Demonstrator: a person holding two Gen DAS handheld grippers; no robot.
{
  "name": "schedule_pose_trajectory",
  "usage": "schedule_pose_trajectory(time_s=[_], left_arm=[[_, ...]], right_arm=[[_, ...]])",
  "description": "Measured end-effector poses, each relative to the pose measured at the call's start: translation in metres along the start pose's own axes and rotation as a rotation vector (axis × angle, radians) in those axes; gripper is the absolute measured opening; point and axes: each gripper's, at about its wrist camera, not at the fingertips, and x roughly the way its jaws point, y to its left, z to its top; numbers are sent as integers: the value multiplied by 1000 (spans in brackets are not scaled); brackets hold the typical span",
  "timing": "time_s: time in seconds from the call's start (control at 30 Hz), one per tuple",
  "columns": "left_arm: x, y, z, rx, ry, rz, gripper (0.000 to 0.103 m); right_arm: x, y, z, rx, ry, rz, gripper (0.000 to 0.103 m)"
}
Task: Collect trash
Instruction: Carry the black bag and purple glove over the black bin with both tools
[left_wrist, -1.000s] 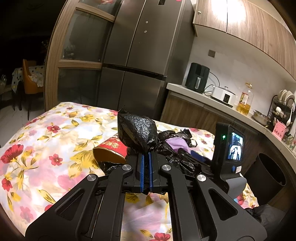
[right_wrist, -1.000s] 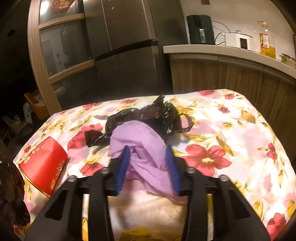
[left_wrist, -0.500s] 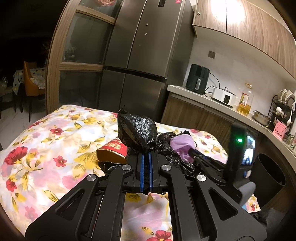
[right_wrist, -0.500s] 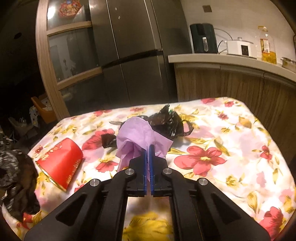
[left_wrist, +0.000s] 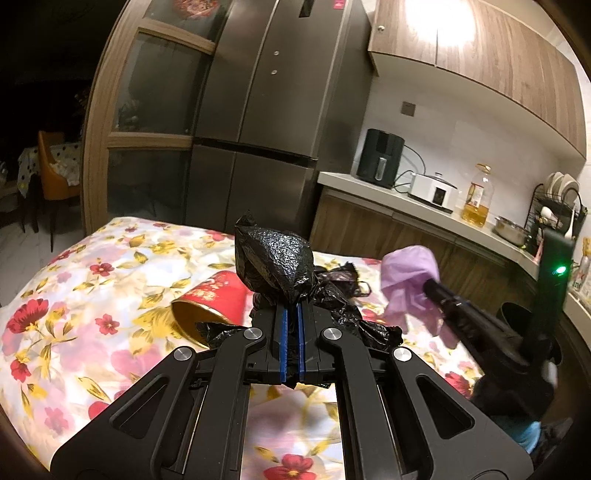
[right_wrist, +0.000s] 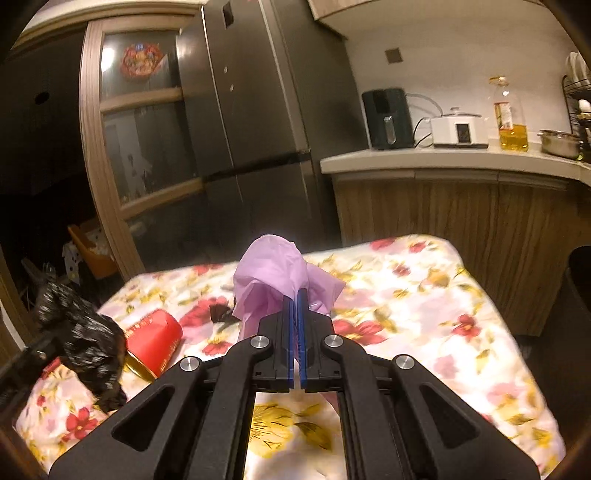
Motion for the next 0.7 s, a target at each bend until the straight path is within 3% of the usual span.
schedule_pose_trajectory(time_s=[0.33, 0.7], left_arm=[[5, -53, 2, 61, -2, -98, 3], [15, -151, 2, 152, -5, -269, 3]], right_arm=[[-56, -45, 15, 35, -93, -83, 3], [-110, -116, 21, 82, -160, -249, 3]])
